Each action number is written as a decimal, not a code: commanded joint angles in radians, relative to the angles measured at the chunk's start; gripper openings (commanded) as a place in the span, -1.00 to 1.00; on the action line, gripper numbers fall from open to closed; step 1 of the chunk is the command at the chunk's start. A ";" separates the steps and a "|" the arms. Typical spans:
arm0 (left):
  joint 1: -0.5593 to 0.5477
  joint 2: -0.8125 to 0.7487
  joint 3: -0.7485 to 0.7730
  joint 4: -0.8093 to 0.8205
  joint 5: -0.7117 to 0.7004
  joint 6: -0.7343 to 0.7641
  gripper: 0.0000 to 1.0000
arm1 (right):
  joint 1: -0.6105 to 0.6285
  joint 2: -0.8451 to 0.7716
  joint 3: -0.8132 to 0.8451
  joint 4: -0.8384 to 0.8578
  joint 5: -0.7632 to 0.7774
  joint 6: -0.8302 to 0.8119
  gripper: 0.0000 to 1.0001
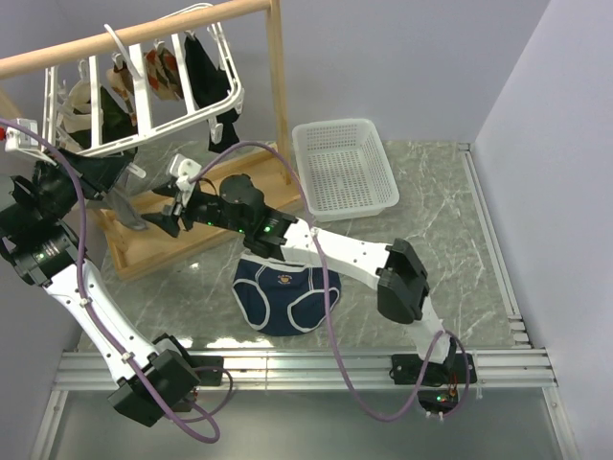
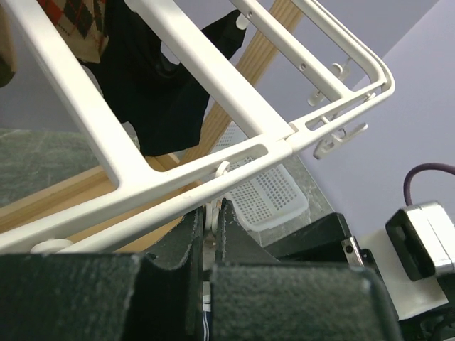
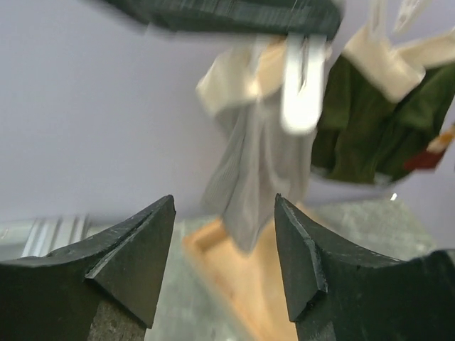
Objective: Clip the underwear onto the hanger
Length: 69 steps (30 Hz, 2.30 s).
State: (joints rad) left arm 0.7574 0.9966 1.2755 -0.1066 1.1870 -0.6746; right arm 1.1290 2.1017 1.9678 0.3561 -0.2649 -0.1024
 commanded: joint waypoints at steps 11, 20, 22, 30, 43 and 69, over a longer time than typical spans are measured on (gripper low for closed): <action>-0.003 -0.012 0.008 0.022 -0.003 0.001 -0.99 | -0.077 -0.488 -0.636 -0.255 -0.033 -0.053 0.19; -0.003 -0.024 0.016 0.005 -0.004 0.004 -0.99 | -0.118 -0.406 -0.716 -0.509 0.149 -0.008 0.03; -0.003 -0.026 0.021 -0.002 -0.003 0.010 -0.99 | -0.121 -0.369 -0.701 -0.534 0.194 0.032 0.04; -0.004 -0.029 0.019 -0.007 0.000 0.015 -0.99 | -0.153 -0.183 -0.575 -0.615 0.311 0.226 0.14; -0.003 -0.041 0.005 -0.024 0.002 0.030 -0.99 | -0.135 -0.049 -0.386 -0.724 0.348 0.412 0.41; -0.001 -0.026 0.010 -0.050 0.008 0.046 -0.99 | -0.118 0.146 -0.359 -0.819 0.311 0.396 -0.66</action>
State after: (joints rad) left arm 0.7574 0.9726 1.2755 -0.1326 1.1797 -0.6468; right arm 1.0077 2.2002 1.6493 -0.4255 0.1123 0.3096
